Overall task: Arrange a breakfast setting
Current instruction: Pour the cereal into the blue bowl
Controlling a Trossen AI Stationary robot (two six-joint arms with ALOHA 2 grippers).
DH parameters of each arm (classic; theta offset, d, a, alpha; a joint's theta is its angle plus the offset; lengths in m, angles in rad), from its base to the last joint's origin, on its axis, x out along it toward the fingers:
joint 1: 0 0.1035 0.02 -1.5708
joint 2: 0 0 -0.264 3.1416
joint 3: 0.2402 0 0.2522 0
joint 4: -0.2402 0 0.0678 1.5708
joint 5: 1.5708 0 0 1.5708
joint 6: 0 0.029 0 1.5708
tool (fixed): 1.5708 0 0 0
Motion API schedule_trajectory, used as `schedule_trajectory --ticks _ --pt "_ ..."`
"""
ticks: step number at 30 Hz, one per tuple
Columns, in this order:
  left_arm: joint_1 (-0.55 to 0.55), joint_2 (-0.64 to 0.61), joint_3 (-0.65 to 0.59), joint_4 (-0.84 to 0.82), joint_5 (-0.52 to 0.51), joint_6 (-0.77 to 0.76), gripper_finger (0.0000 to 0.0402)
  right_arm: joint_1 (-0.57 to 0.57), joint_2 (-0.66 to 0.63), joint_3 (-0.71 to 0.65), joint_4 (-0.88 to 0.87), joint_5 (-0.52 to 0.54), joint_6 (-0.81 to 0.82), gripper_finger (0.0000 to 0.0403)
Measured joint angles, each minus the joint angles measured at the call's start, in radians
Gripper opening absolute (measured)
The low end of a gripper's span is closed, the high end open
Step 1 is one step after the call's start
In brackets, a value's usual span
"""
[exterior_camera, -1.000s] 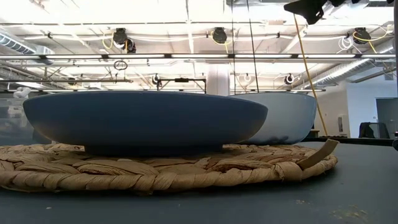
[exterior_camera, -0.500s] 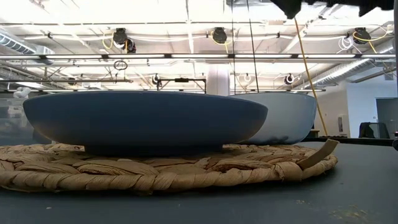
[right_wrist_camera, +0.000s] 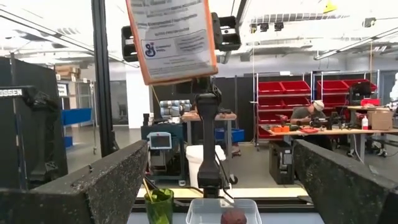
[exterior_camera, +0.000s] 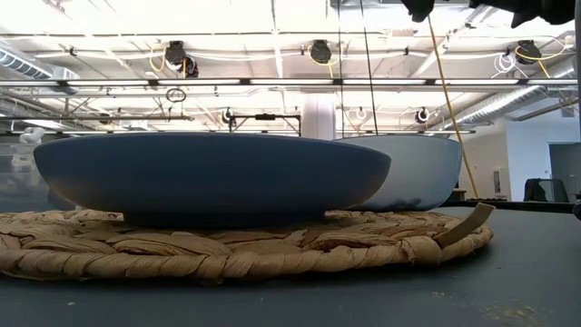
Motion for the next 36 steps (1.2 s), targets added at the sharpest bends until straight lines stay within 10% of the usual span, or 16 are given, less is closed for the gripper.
schedule_trajectory --ticks 36 --pt "0.117 0.292 0.000 0.169 0.100 -0.166 0.0246 0.000 -0.097 0.000 0.024 -0.001 -0.036 0.0390"
